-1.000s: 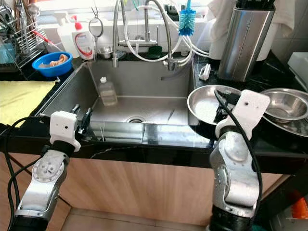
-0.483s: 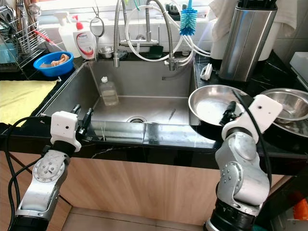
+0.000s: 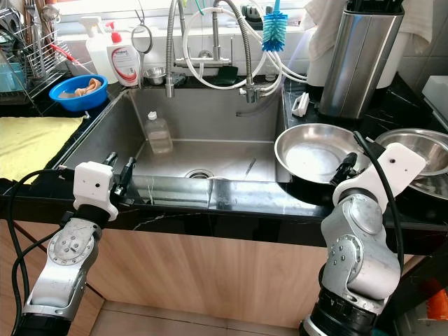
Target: Kitchen organization
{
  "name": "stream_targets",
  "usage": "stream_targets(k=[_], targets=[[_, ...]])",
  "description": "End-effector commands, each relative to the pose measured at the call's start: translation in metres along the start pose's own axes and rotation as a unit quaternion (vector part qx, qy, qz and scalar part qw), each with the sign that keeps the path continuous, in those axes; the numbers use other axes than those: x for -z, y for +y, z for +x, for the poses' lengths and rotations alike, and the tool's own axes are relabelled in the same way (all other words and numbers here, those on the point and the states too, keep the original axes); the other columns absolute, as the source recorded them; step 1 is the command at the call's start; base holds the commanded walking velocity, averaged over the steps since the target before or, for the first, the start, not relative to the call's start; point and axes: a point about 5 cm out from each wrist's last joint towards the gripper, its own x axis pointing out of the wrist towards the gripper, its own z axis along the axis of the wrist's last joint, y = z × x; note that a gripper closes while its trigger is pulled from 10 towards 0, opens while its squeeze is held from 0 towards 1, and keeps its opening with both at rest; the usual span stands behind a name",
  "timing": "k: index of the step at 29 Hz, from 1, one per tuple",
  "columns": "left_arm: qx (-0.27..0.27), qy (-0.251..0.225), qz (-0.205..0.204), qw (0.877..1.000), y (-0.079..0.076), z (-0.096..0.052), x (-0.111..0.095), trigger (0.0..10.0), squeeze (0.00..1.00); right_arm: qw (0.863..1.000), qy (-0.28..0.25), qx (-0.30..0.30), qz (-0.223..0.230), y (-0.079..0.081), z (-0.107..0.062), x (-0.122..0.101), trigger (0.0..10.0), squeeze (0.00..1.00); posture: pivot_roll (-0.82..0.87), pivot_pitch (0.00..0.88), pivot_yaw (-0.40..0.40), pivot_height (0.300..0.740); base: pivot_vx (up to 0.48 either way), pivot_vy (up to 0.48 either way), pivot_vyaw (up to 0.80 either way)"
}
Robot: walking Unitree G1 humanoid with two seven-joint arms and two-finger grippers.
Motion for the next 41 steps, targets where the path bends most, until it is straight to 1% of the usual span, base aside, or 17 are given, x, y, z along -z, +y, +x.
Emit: stream_targets(k=[1,6,9,13,17,23,24,25,26,27,36,41], targets=[[-0.004,-0.005,0.004,1.0,0.004,0.001,-0.003,10.0,0.0,1.0,0.0,-0.002,0.007,0.002,0.003,-0.003,10.0,0.0,-0.13,0.0,0.081,0.74,0.0,0.0,0.0],[-0.003,-0.005,0.005,1.0,0.004,0.001,-0.003,10.0,0.0,1.0,-0.001,0.0,0.004,0.004,0.007,-0.004,10.0,0.0,-0.13,0.0,0.082,0.74,0.0,0.0,0.0],[-0.003,-0.006,0.006,1.0,0.004,0.001,-0.004,10.0,0.0,1.0,0.003,-0.005,-0.001,0.007,0.009,-0.001,10.0,0.0,-0.13,0.0,0.082,0.74,0.0,0.0,0.0],[-0.001,-0.006,0.008,1.0,0.004,0.001,-0.004,10.0,0.0,1.0,0.021,-0.001,0.008,0.007,0.012,0.007,10.0,0.0,-0.12,0.0,0.083,0.74,0.0,0.0,0.0],[0.0,-0.006,0.008,1.0,0.004,0.002,-0.004,10.0,0.0,0.999,0.041,-0.005,0.02,0.011,0.012,0.015,10.0,0.0,-0.12,0.0,0.085,0.74,0.0,0.0,0.0],[0.0,-0.006,0.009,1.0,0.004,0.001,-0.004,10.0,0.0,0.999,0.041,-0.001,0.015,0.01,0.014,0.018,10.0,0.0,-0.12,0.0,0.083,0.74,0.0,0.0,0.0],[-0.001,-0.005,0.009,1.0,0.004,0.001,-0.004,10.0,0.0,0.999,0.041,-0.001,0.014,0.01,0.015,0.018,9.3,0.0,-0.12,0.0,0.083,0.74,0.0,0.0,0.0],[-0.001,-0.005,0.009,1.0,0.004,0.001,-0.004,10.0,0.0,0.999,0.041,0.0,0.014,0.009,0.015,0.018,8.0,0.0,-0.12,0.0,0.081,0.74,0.0,0.0,0.0],[-0.001,-0.005,0.009,1.0,0.004,0.001,-0.004,10.0,0.0,0.999,0.041,0.0,0.014,0.009,0.015,0.018,8.0,0.0,-0.12,0.0,0.081,0.74,0.0,0.0,0.0],[-0.001,-0.005,0.008,1.0,0.004,0.001,-0.004,10.0,0.0,0.999,0.04,0.002,0.014,0.008,0.015,0.017,0.0,0.0,-0.12,0.0,0.081,0.74,0.0,0.0,0.0],[0.0,-0.005,0.007,1.0,0.003,0.0,-0.004,10.0,0.0,0.999,0.035,0.005,0.008,0.008,0.018,0.016,0.0,0.0,-0.12,0.0,0.079,0.74,0.0,0.0,0.0],[-0.001,-0.005,0.008,1.0,0.003,0.0,-0.004,10.0,0.0,0.999,0.034,0.0,0.008,0.012,0.019,0.014,0.0,0.0,-0.12,0.0,0.077,0.74,0.0,0.0,0.0]])
